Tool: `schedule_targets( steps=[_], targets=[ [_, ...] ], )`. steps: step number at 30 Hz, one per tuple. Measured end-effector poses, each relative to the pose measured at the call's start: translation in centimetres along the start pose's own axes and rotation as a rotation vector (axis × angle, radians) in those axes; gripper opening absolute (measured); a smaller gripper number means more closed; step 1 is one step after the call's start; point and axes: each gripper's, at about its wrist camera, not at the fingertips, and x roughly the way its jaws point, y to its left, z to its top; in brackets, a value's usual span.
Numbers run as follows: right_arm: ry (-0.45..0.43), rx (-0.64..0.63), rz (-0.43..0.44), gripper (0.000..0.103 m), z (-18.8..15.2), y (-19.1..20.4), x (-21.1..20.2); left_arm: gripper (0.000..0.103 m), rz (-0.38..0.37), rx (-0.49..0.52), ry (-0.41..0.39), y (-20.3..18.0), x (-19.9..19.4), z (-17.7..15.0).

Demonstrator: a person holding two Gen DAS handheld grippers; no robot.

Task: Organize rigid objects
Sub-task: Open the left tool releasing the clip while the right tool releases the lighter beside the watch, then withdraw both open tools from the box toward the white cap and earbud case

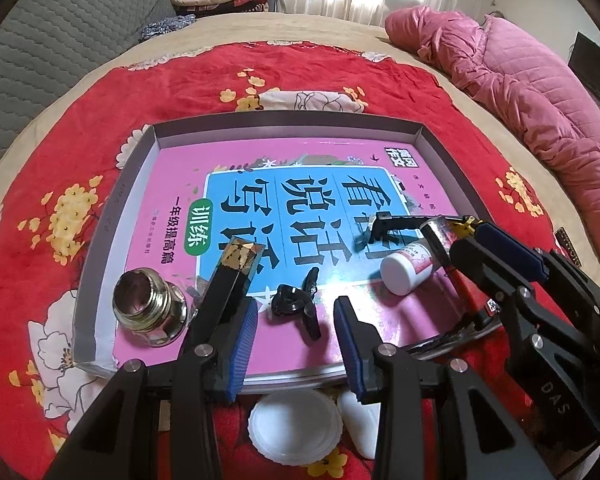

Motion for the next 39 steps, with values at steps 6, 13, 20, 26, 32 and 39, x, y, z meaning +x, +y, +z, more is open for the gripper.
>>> schedule_targets(
  steps=[6, 13, 20, 26, 32, 39],
  targets=[
    [-0.016, -0.013, -0.017, 0.044, 0.1, 0.0, -0.3, 0.040, -0.003, -0.014, -0.021, 0.6, -0.8, 0.1],
    [-0.050, -0.036, -0.021, 0.071, 0.3, 0.3, -0.9, 0.049, -0.007, -0.027, -0.035, 1.0, -1.4, 0.3],
    [-0.091, -0.036, -0.018, 0.073, 0.5, 0.3, -1.7, 0.049, -0.005, -0.031, -0.038, 1.1, -1.8, 0.3],
    [-0.124, -0.038, -0.030, 0.075, 0.7, 0.2, -2.5, 0.049, -0.002, -0.023, -0.045, 1.1, -2.4, 0.1],
    [-0.136, -0.034, -0.051, 0.075, 0.6, 0.0, -2.9, 0.049, -0.005, -0.011, -0.055, 1.0, -3.0, -0.2],
    [-0.156, -0.042, -0.078, 0.076, 0.4, 0.1, -4.0, 0.059, -0.004, -0.026, -0.067, 1.7, -3.7, -0.1]
  ],
)
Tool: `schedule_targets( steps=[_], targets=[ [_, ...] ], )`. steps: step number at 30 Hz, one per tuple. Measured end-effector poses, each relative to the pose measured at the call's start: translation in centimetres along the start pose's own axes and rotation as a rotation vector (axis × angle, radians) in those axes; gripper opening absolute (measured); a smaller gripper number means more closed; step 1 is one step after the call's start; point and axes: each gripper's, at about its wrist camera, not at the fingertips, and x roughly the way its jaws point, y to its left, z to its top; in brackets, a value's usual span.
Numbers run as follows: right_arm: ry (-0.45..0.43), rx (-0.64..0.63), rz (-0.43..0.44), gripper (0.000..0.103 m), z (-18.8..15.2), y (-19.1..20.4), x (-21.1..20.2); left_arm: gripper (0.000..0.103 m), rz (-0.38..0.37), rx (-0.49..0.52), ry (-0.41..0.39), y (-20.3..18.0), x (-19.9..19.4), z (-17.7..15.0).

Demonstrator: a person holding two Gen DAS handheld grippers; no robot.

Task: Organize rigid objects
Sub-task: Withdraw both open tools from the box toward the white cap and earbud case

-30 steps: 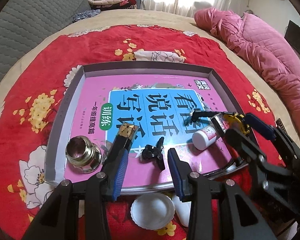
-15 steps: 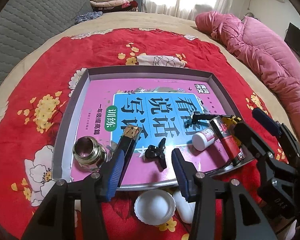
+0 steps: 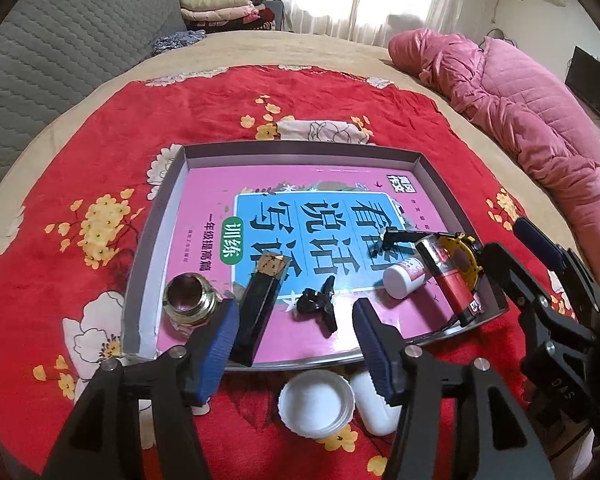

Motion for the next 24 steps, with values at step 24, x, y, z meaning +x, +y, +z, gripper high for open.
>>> schedule_targets(
  steps=[24],
  targets=[
    [0.020, -0.016, -0.043, 0.076, -1.3, 3.0, -4.4, 0.062, -0.037, 0.000, -0.037, 1.0, -2.5, -1.1]
  ],
)
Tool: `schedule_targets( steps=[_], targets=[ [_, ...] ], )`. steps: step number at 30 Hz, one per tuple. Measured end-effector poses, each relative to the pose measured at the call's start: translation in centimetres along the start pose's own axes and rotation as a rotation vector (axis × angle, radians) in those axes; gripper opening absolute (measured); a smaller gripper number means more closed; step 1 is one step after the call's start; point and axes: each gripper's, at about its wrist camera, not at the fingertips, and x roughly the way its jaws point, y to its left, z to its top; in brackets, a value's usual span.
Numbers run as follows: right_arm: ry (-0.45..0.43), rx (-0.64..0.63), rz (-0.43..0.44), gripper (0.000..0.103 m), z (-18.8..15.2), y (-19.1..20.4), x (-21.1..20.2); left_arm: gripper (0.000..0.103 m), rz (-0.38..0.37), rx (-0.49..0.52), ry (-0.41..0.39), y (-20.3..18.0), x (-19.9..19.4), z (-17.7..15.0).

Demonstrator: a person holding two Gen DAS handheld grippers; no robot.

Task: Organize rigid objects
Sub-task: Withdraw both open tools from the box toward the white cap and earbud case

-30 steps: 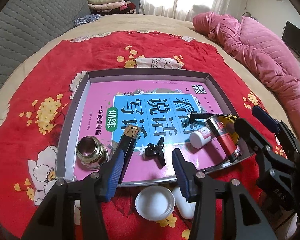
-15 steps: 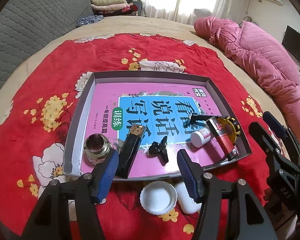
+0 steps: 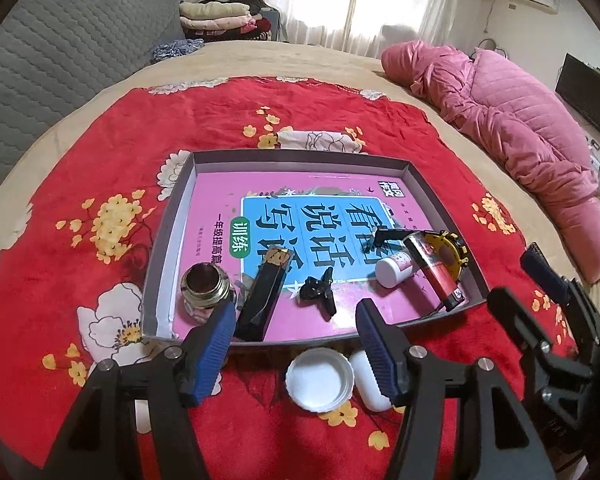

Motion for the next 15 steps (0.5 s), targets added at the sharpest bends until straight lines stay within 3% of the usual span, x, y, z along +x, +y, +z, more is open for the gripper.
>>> schedule_targets(
  steps=[15],
  targets=[
    [0.038, -0.038, 0.000, 0.076, -0.7, 2.0, -1.7, 0.062, -0.017, -0.021, 0.003, 1.7, -1.6, -1.8]
  ],
)
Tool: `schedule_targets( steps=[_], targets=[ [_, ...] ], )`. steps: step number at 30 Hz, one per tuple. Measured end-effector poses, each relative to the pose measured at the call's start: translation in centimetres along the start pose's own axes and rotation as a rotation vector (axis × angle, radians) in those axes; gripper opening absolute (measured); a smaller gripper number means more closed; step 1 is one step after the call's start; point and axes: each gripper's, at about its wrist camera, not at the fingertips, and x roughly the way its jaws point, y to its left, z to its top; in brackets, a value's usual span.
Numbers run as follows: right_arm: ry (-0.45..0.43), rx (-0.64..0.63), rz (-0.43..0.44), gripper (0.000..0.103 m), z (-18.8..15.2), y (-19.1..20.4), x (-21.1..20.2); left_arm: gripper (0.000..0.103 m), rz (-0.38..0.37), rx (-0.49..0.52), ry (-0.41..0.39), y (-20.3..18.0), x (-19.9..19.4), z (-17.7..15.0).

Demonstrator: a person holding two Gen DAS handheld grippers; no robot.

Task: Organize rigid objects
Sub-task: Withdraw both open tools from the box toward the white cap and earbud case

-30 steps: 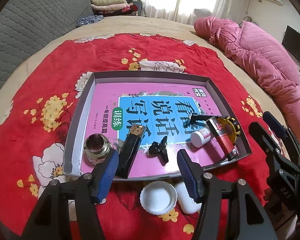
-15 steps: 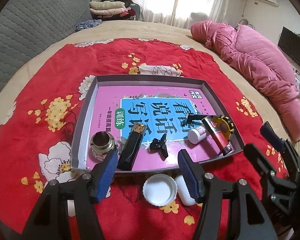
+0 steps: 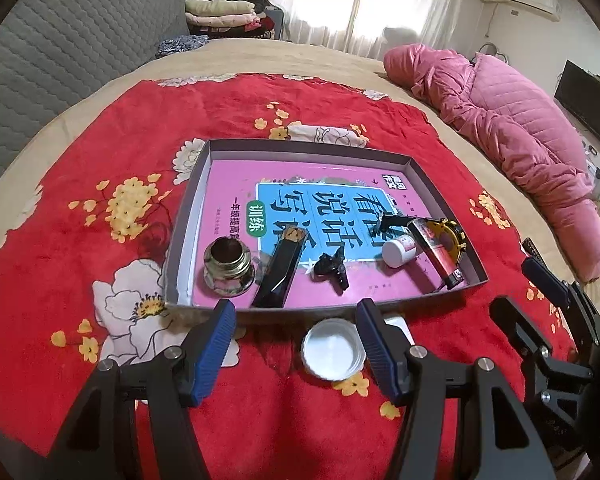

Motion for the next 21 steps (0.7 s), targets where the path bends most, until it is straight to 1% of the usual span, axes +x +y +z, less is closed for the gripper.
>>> schedule_targets(
  steps=[14, 21],
  targets=[
    [0.059, 0.003, 0.019, 0.076, -0.6, 1.1, -0.8, 0.062, -0.021, 0.049, 0.032, -1.1, -0.6, -1.5],
    [0.129, 0.017, 0.051, 0.076, -1.3, 1.7, -0.5, 0.062, -0.021, 0.055, 0.064, -1.1, -0.4, -2.3]
  ],
)
